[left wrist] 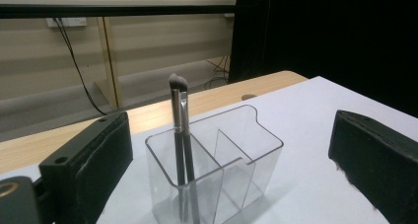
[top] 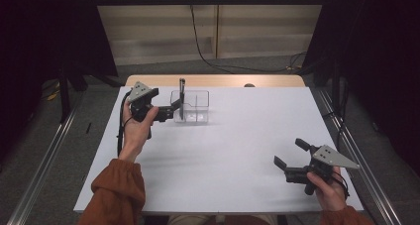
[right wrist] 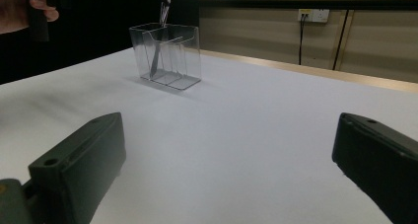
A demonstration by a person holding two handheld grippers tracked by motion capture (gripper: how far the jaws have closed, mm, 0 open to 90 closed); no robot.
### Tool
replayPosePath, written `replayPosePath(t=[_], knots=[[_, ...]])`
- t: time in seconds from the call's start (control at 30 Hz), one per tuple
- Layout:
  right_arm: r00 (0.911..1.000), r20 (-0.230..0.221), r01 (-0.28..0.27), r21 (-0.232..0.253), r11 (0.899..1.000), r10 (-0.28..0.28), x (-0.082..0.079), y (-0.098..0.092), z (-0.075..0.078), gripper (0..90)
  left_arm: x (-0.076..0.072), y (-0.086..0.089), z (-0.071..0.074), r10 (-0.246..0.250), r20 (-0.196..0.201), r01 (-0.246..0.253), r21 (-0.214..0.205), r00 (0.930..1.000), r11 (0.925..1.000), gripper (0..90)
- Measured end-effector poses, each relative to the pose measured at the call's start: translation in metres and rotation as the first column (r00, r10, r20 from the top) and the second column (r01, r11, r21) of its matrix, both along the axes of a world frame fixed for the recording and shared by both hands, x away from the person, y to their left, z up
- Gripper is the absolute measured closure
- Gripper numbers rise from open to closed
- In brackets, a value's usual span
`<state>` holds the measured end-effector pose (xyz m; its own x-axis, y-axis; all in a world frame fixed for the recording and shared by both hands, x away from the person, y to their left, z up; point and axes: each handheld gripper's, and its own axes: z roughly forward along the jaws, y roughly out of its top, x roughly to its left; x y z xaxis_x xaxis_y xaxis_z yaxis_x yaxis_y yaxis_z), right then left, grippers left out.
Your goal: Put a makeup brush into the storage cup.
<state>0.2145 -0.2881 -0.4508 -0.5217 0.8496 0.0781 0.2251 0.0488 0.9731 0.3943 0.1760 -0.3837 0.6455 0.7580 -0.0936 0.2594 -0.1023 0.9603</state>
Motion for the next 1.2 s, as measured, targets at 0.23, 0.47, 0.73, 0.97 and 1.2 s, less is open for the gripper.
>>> replayPosePath(t=[0.23,0.47,0.73,0.97,1.2], knots=[[1.0000,0.003,0.004,0.001,1.000,-0.004,0.000,0.000,0.001,0.0,-0.017,0.007,0.001,0.006,0.009,-0.006,0.006,0.9999,1.0000,2.9],[1.0000,0.001,0.003,-0.004,1.000,-0.003,0.001,0.001,0.001,0.0,-0.031,0.018,-0.001,0.019,0.016,-0.019,0.005,0.9997,0.9998,2.9],[1.0000,0.001,0.001,-0.005,1.000,-0.001,0.001,0.001,0.001,0.0,-0.050,0.026,-0.010,0.007,0.008,-0.007,0.008,0.9999,0.9999,2.9],[1.0000,-0.001,0.000,-0.003,1.000,0.000,0.000,0.001,0.001,0.0,-0.067,0.036,-0.013,0.024,0.022,-0.025,0.037,0.9995,0.9990,2.9],[1.0000,-0.003,-0.001,-0.004,1.000,0.001,0.000,0.001,0.001,0.0,-0.082,0.048,-0.022,0.026,0.014,-0.027,0.039,0.9996,0.9989,2.9]])
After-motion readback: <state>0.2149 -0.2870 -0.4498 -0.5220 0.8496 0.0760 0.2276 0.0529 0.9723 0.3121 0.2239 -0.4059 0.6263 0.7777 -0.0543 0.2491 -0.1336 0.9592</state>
